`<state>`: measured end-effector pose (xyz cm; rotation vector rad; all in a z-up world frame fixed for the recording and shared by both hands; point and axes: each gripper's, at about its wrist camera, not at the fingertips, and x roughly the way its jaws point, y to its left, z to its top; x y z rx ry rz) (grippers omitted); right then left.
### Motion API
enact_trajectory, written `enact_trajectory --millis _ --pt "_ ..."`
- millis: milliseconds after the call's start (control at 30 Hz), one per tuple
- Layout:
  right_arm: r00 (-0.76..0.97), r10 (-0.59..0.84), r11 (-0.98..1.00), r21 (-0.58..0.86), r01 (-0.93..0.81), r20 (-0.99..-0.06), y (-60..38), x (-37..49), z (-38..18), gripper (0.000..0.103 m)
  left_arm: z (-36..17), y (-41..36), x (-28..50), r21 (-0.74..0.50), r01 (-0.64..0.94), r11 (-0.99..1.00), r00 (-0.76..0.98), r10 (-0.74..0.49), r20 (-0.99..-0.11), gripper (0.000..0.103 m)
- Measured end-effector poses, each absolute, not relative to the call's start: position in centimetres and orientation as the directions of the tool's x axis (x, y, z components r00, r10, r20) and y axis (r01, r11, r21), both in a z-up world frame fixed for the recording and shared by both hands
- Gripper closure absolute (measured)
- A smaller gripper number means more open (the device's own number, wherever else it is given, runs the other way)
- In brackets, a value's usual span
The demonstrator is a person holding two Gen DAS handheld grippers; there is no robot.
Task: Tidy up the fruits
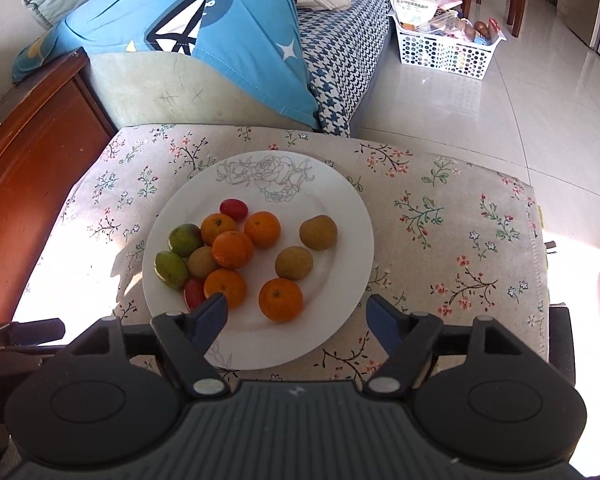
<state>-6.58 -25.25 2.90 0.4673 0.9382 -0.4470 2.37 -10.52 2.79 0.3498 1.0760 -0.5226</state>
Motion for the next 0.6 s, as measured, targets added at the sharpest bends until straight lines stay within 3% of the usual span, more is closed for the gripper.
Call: enact_trajectory --millis 600 --pt "0.398 -0.16 0.815 0.107 0.57 -0.903 -24.9 -5.6 1.1 0.019 1.3 -11.4 3.2 0.105 0.558 0.823 0.368 -0.132 -0.92 0.015"
